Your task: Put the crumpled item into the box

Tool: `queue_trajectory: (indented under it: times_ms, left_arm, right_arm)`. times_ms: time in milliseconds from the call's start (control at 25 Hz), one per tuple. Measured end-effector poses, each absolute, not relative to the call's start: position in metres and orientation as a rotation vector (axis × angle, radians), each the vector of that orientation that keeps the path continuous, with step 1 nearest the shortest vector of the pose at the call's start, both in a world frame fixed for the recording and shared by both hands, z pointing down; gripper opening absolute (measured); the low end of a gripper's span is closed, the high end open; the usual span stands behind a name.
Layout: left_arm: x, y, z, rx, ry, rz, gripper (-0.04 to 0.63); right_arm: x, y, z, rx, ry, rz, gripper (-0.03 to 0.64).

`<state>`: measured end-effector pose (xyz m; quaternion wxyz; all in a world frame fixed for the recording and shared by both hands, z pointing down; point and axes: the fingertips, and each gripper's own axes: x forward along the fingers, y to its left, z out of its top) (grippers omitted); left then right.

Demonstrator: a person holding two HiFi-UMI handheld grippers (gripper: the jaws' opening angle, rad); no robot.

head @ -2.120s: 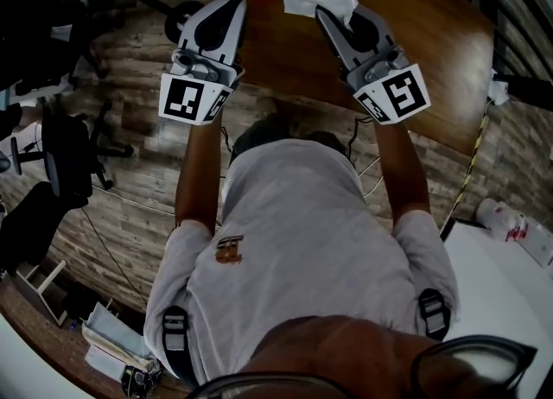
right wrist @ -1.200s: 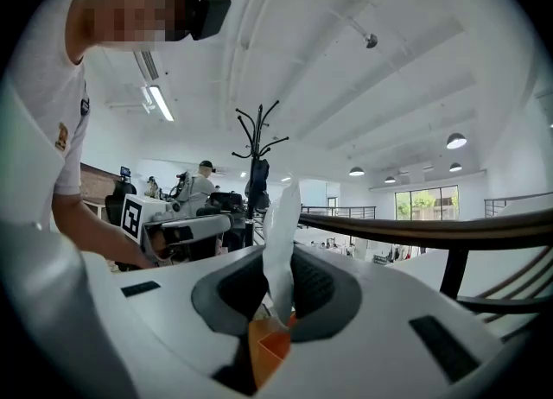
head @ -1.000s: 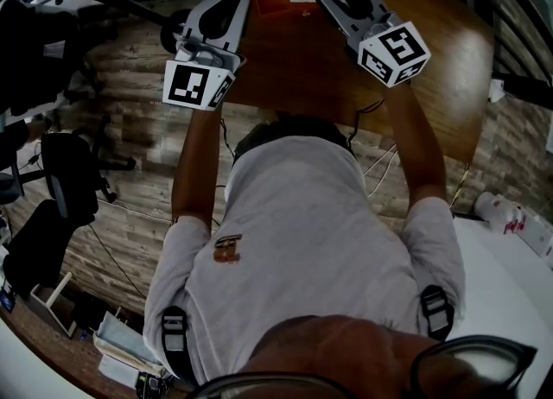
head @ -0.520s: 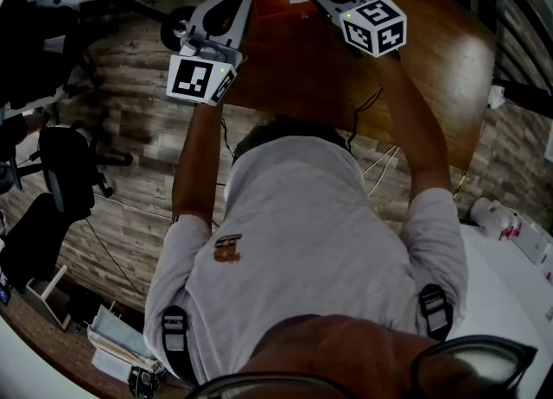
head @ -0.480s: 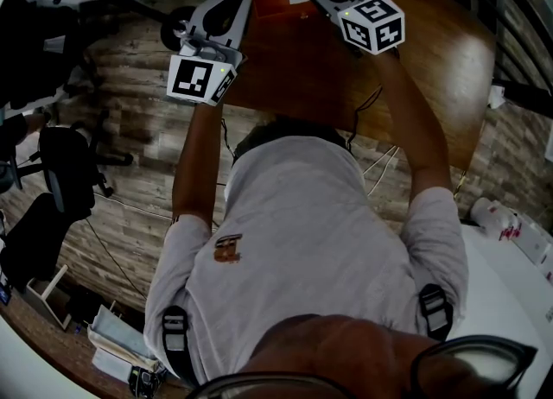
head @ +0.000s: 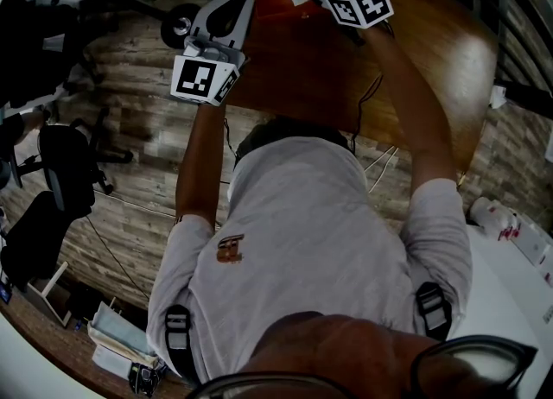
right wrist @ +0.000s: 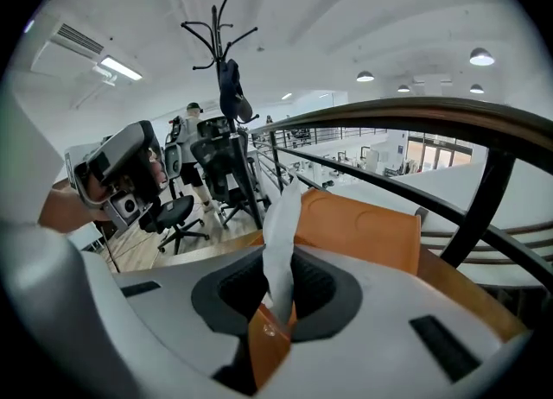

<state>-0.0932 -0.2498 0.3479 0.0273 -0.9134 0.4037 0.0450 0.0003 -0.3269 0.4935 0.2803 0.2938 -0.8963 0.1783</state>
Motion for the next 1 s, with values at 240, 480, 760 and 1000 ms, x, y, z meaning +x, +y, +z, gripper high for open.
queue_trajectory:
  times_ms: [240, 480, 760, 1000]
  left_arm:
    - [-0.09, -0.254, 0.356, -2.832, 1.255, 0.126, 0.02]
    - [-0.091, -0.257, 0.359, -2.837, 1.266, 0.101, 0.02]
    - [-0.098, -0.264, 0.368, -2.834, 1.296, 0.067, 0.02]
    - [-0.102, -0.266, 0.377, -2.839, 1.316, 0.033, 0.02]
  right_arm:
    - [0.0, -0.335, 0.517, 0.726, -2.331, 0.515, 0.066]
    - [-0.005, -0.344, 0.53, 0.659, -2.272, 0.561, 0.065]
    - [-0.008, -0.35, 0.556, 0.566, -2.195, 0.601, 0.066]
    - [-0.009, -0.353, 0.574, 0.514, -2.143, 0.62, 0.066]
